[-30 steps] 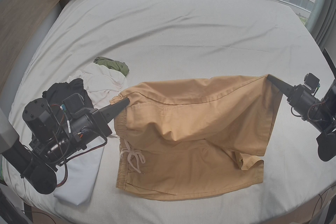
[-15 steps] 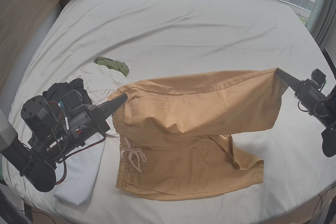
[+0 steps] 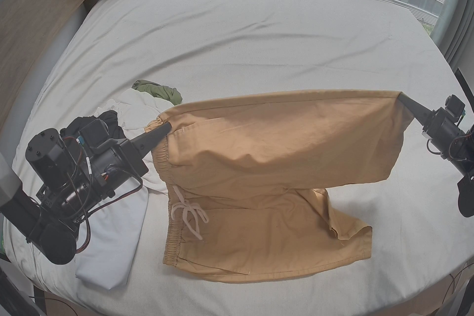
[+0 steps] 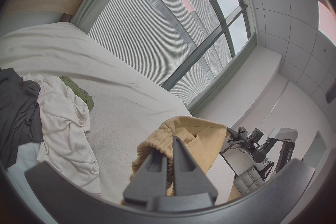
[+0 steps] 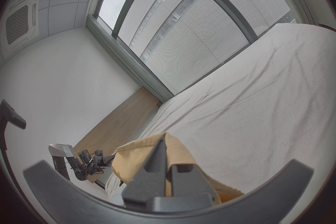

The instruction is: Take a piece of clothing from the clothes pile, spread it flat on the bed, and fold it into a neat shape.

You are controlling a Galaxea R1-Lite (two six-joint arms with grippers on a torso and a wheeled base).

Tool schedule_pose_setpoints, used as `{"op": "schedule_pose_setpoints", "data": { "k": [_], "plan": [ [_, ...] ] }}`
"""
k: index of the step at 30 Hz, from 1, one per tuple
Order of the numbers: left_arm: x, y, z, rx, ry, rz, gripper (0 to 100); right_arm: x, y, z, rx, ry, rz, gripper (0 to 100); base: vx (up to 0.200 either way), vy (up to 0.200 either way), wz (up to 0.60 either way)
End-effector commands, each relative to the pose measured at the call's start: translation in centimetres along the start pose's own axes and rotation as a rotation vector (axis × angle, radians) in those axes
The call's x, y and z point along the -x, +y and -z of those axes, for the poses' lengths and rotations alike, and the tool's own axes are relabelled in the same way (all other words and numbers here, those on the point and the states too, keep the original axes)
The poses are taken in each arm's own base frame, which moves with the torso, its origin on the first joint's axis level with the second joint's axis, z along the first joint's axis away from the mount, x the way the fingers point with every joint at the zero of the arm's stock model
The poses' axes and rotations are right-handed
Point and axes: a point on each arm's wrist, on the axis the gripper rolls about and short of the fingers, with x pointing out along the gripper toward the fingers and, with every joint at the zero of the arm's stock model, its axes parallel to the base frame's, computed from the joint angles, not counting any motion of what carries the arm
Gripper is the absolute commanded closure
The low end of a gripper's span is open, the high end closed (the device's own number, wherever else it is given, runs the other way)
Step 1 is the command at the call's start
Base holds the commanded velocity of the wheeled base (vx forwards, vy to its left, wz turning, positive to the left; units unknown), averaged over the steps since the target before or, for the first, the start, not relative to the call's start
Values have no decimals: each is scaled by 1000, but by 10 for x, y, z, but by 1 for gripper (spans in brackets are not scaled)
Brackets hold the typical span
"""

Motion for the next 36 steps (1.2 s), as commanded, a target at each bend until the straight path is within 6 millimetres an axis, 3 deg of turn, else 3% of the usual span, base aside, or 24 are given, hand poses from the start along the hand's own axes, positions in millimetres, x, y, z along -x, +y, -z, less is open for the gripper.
{"op": "schedule_pose_setpoints", "data": {
  "k": [1,16,29,36],
  "plan": [
    [0,1,-3,-5,-12,-3,100,1,-1,-2,3,-5,5,100,0,0,0],
    [1,4,-8,-18,-32,-12,100,3,8,-9,25,-16,-23,100,0,0,0],
    [13,-21,-36,-29,-127,56,100,5,27,-25,-3,-61,-73,100,0,0,0],
    [13,-16,-28,-3,-97,38,100,6,23,-21,-35,-50,-60,100,0,0,0]
  ]
}}
